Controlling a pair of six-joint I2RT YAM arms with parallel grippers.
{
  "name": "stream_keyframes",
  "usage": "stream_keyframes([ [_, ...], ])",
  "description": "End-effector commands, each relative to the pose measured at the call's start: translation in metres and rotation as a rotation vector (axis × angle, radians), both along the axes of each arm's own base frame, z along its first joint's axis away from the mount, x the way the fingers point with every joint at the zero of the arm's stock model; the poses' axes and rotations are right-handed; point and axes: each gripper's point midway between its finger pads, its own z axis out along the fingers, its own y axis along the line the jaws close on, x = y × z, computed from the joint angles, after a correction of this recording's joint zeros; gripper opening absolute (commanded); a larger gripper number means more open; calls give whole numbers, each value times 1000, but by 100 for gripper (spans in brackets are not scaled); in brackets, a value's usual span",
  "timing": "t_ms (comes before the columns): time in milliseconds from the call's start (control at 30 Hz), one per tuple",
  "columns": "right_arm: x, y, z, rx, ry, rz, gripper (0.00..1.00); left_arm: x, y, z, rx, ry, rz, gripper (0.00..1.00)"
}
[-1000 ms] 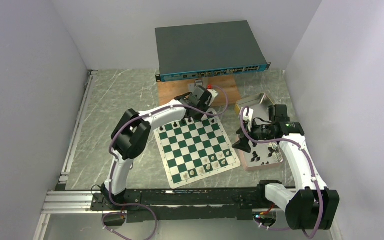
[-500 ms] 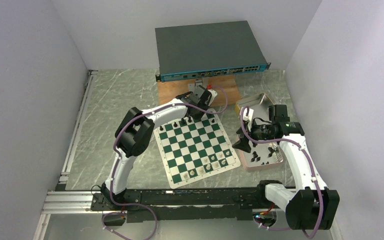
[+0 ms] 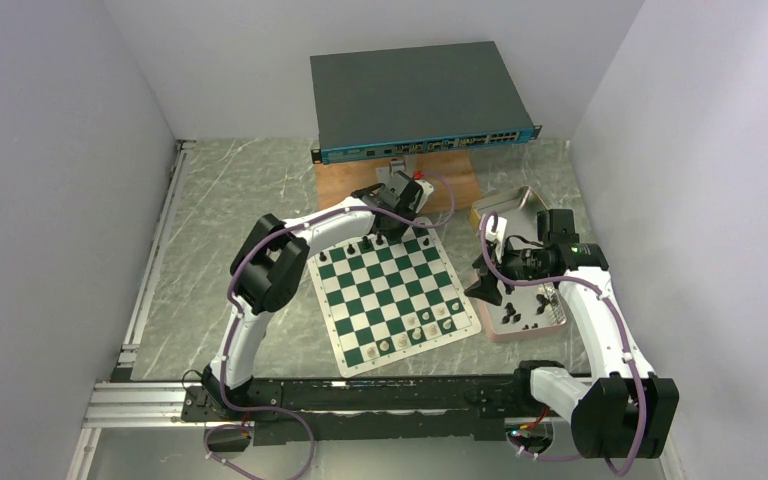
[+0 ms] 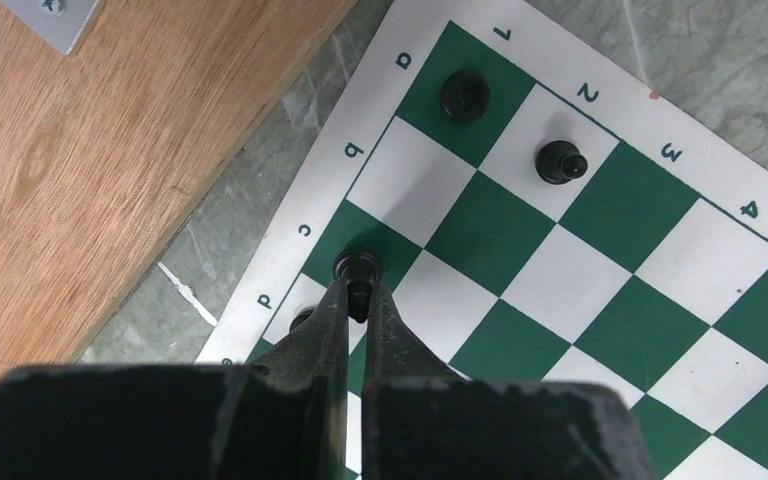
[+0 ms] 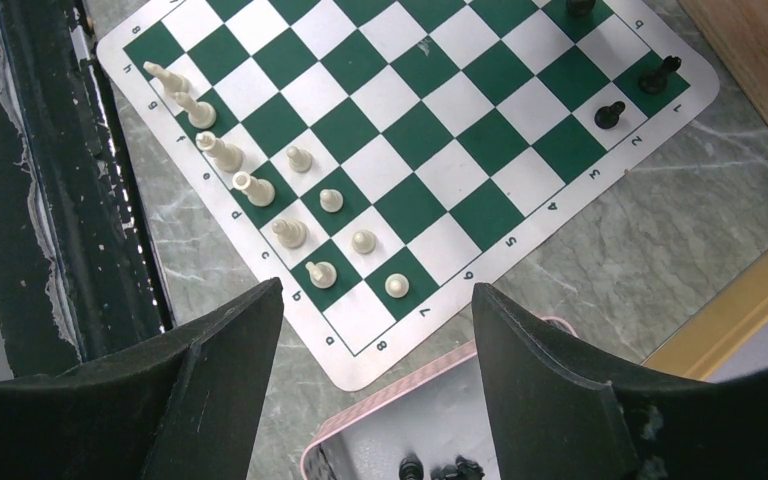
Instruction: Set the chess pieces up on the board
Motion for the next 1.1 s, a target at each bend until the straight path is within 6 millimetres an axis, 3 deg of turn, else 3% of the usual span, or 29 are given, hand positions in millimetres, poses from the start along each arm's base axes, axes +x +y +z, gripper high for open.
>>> stream_keyframes([
  [0,3,-1,-1,2,-11,-5,71,7,-9,9,-26,-13,-18,9],
  [633,3,-1,-1,1,-9,-6,71,11,-4,1,-4,-8,1,15],
  [1067,3,-1,-2,0,-3,-5,71,13,-2,5,3,-16,10,32],
])
